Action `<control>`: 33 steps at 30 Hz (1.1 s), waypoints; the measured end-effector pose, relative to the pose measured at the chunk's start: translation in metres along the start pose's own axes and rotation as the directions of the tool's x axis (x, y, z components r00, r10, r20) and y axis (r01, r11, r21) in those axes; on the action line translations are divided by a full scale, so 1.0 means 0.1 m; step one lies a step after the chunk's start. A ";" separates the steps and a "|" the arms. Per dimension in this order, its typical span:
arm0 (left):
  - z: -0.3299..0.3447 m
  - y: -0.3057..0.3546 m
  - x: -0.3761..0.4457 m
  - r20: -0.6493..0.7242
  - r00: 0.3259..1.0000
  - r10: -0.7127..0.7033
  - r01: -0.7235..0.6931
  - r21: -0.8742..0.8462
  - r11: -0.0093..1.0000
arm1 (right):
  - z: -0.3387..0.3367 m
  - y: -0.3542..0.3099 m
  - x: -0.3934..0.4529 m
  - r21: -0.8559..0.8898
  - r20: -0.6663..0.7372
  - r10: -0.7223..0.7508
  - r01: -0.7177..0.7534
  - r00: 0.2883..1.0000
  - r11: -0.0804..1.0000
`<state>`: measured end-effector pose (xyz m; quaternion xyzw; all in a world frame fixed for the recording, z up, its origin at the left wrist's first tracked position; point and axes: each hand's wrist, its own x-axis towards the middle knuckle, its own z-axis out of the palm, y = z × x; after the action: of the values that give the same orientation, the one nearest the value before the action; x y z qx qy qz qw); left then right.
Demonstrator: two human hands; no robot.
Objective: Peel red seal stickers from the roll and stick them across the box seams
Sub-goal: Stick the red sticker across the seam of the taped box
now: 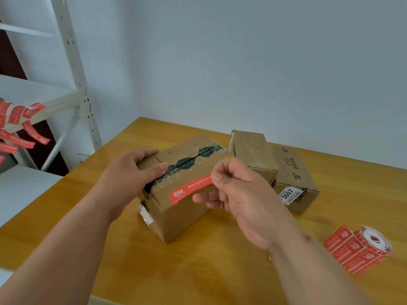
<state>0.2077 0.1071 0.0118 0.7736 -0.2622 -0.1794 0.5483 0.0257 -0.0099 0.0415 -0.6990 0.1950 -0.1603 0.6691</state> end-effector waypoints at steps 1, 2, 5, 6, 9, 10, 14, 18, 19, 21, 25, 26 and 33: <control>-0.04 -0.01 -0.01 0.025 1.000 0.004 -0.004 0.004 1.000 | -0.01 -0.03 0.00 0.011 -0.015 -0.014 0.014 1.000 1.000; -0.07 -0.02 -0.02 0.054 0.998 0.011 -0.011 0.001 1.000 | -0.01 -0.06 0.01 0.026 -0.038 -0.028 0.029 0.999 0.999; -0.11 -0.03 -0.04 0.151 0.988 0.031 -0.030 -0.012 0.999 | -0.02 -0.12 0.05 0.065 -0.144 -0.081 0.091 0.986 0.994; -0.11 -0.02 -0.05 0.166 0.985 0.041 -0.040 -0.007 0.999 | -0.01 -0.12 0.07 0.062 -0.186 -0.098 0.111 0.978 0.992; -0.05 -0.02 -0.07 0.125 0.990 0.063 -0.070 0.050 0.996 | 0.02 -0.10 0.15 0.005 -0.294 -0.135 0.143 0.946 0.990; -0.02 -0.02 -0.08 0.097 0.993 0.072 -0.080 0.075 0.994 | 0.03 -0.08 0.18 -0.021 -0.321 -0.144 0.145 0.936 0.989; -0.01 0.01 -0.14 -0.066 0.973 0.219 -0.206 0.171 0.963 | 0.09 -0.03 0.26 -0.114 -0.381 -0.178 0.145 0.907 0.983; -0.08 0.19 -0.24 -0.067 0.970 0.236 -0.230 0.085 0.970 | 0.14 -0.08 0.32 -0.132 -0.412 -0.188 0.146 0.892 0.981; -0.09 0.24 -0.26 -0.021 0.973 0.228 -0.226 0.071 0.971 | 0.15 -0.10 0.34 -0.147 -0.410 -0.191 0.142 0.892 0.979; -0.09 0.31 -0.27 0.076 0.974 0.213 -0.218 0.063 0.974 | 0.19 -0.13 0.37 -0.182 -0.401 -0.198 0.134 0.895 0.974; -0.03 0.29 -0.22 0.103 0.981 0.164 -0.174 0.094 0.980 | 0.23 -0.12 0.41 -0.219 -0.369 -0.203 0.128 0.907 0.967; -0.02 0.28 -0.21 0.084 0.984 0.159 -0.167 0.096 0.981 | 0.23 -0.12 0.41 -0.240 -0.356 -0.205 0.123 0.912 0.963; 0.00 0.30 -0.16 0.027 0.993 0.112 -0.114 0.132 0.985 | 0.24 -0.11 0.44 -0.570 -0.292 -0.278 0.067 0.915 0.819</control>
<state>0.1885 0.1095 0.0397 0.7906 -0.3222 -0.1376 0.5022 0.0766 -0.0104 0.0497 -0.8342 0.2873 -0.2845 0.3750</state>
